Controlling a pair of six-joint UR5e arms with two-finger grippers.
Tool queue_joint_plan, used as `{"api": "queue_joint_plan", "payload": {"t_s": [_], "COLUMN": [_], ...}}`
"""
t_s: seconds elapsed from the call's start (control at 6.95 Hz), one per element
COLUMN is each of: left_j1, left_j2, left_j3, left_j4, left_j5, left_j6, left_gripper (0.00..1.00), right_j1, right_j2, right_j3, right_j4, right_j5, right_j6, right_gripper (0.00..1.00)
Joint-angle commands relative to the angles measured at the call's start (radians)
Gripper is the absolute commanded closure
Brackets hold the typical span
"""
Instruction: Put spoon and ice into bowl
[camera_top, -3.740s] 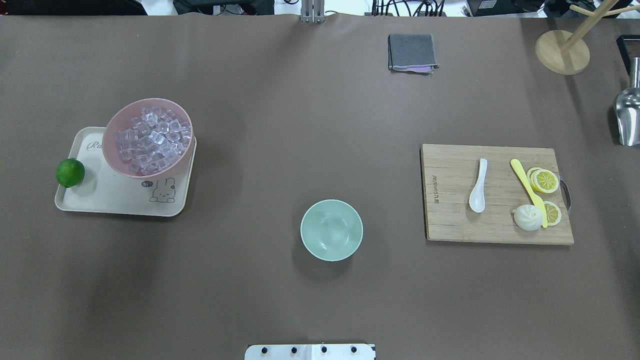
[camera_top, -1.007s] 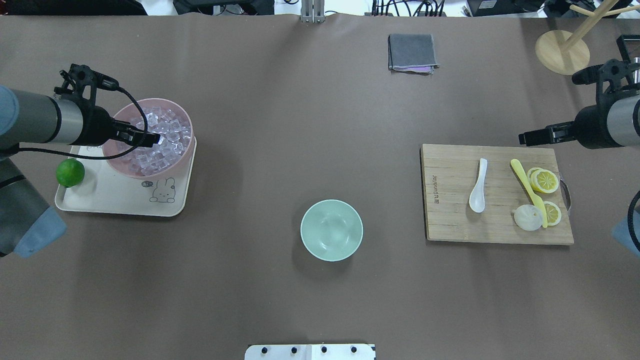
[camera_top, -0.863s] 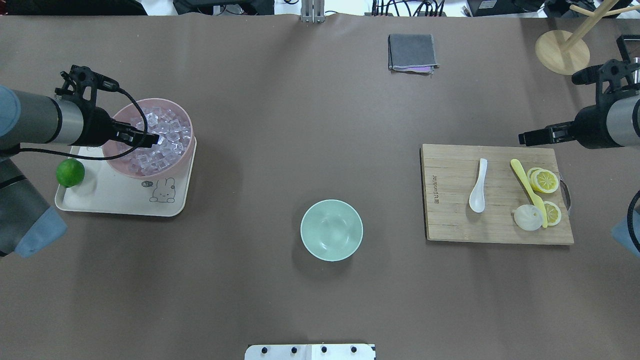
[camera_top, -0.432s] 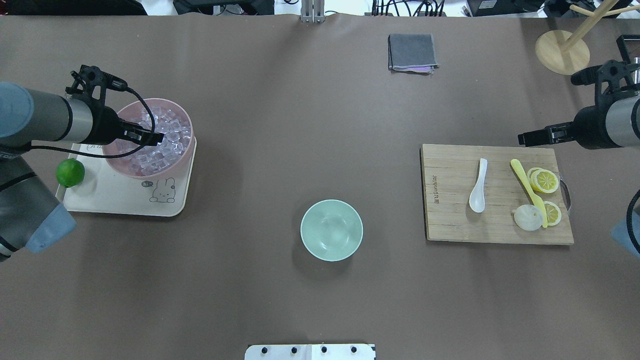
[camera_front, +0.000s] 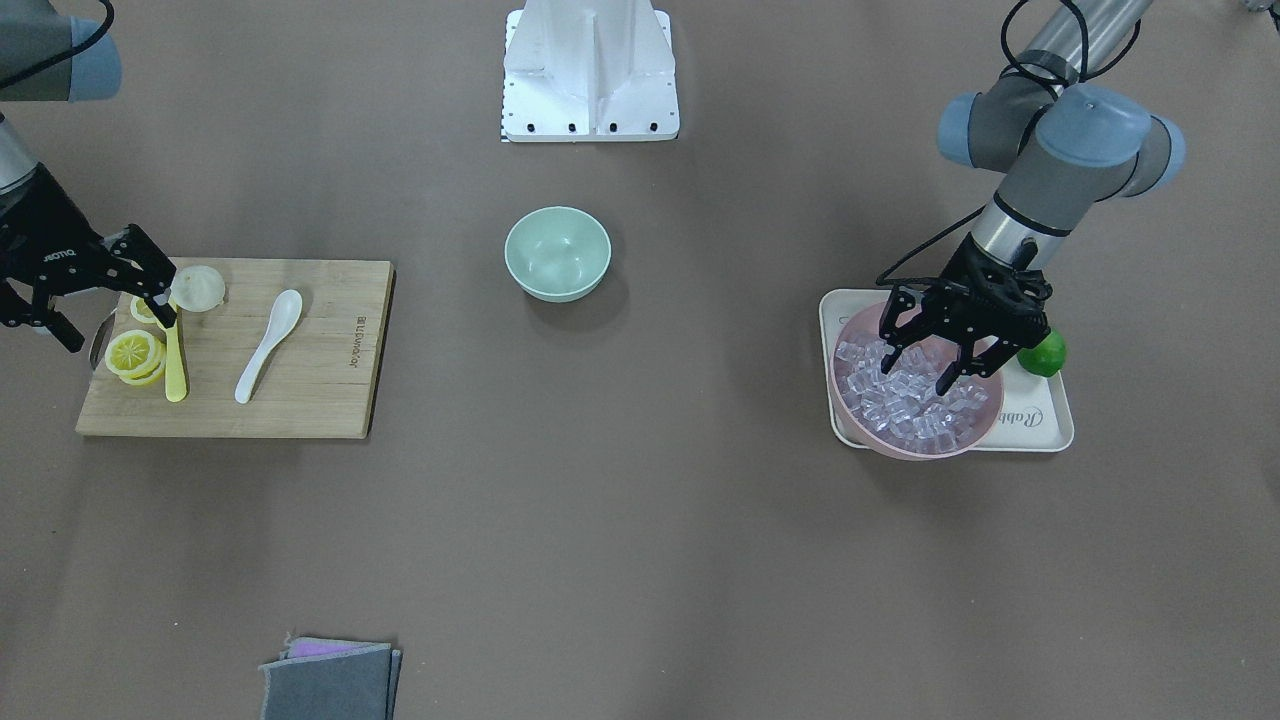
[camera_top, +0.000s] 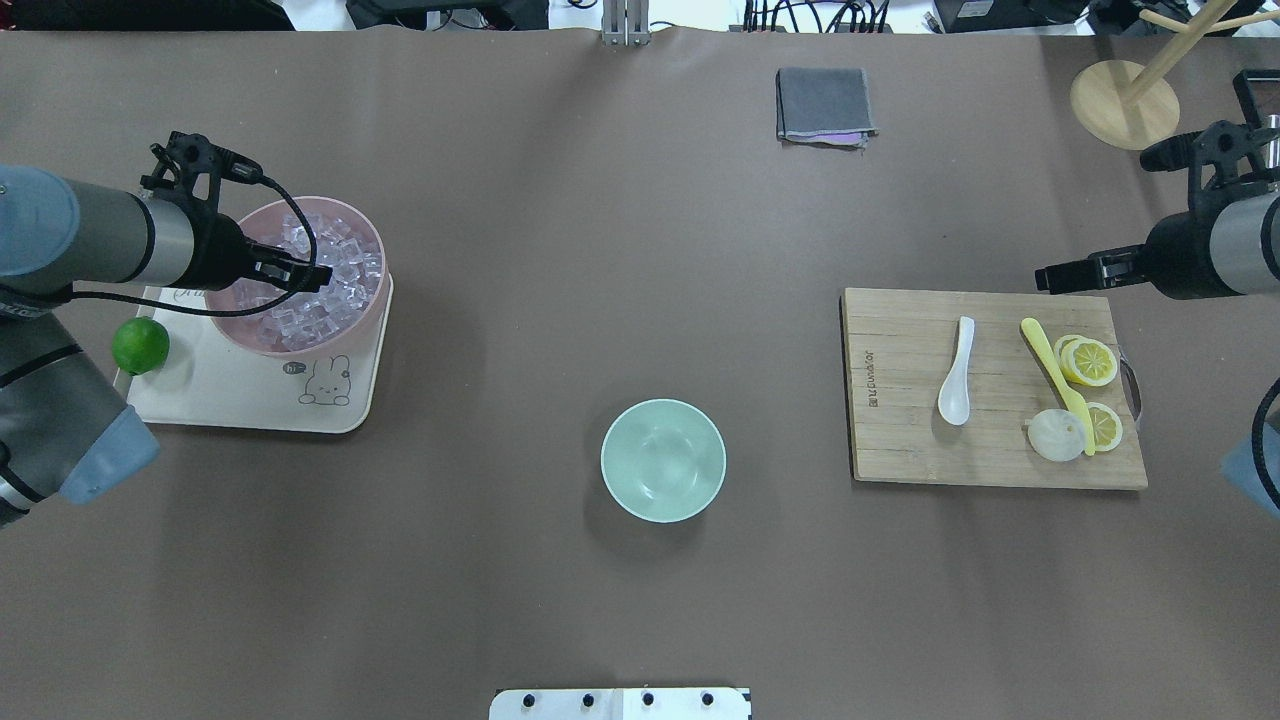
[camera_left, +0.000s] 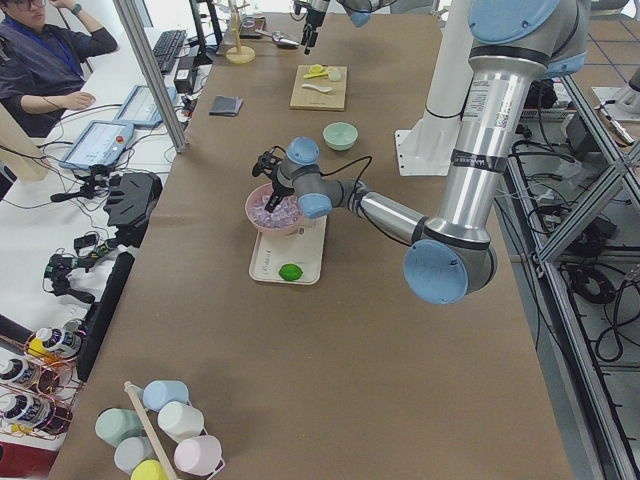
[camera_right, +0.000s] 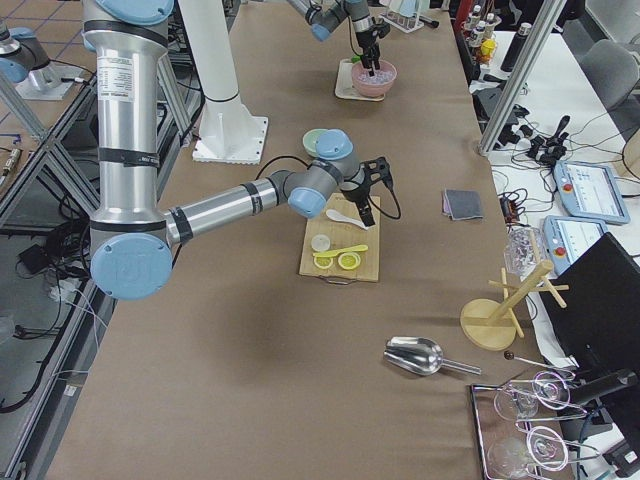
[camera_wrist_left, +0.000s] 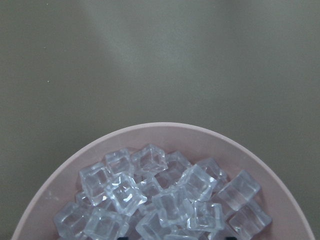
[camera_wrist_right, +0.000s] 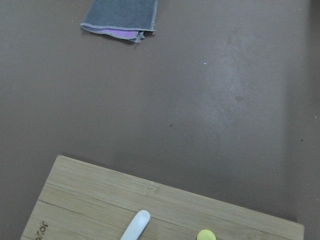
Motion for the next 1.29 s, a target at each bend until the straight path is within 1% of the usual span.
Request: {"api": "queue_joint_plan", "payload": {"t_s": [0.0, 0.29, 0.43, 0.58, 0.86, 1.01, 1.15], "left_j1": [0.009, 0.014, 0.014, 0.012, 0.009, 0.008, 0.014], "left_j2": [-0.014, -0.016, -0.016, -0.013, -0.002, 0.001, -0.012], "left_j3": [0.018, 0.018, 0.017, 0.006, -0.067, -0.133, -0.157], "left_j4": [-0.001, -0.003, -0.003, -0.004, -0.01, -0.035, -0.081], "left_j5": [0.006, 0.005, 0.005, 0.002, -0.007, -0.006, -0.004], "left_j6": [0.001, 0.001, -0.002, -0.006, -0.012, -0.087, -0.264], "left_gripper": [0.42, 0.57, 0.75, 1.0, 1.0, 1.0, 1.0], "right_j1": [-0.002, -0.003, -0.003, -0.003, -0.003, -0.003, -0.003], "right_j2": [0.002, 0.002, 0.003, 0.005, 0.008, 0.008, 0.006], "right_j3": [0.0, 0.0, 0.0, 0.0, 0.0, 0.0, 0.0], "right_j4": [0.0, 0.0, 0.0, 0.0, 0.0, 0.0, 0.0], "right_j5": [-0.005, -0.006, -0.006, -0.006, -0.008, -0.008, -0.012], "right_j6": [0.0, 0.0, 0.0, 0.0, 0.0, 0.0, 0.0], "right_gripper": [0.0, 0.0, 0.0, 0.0, 0.0, 0.0, 0.0]}}
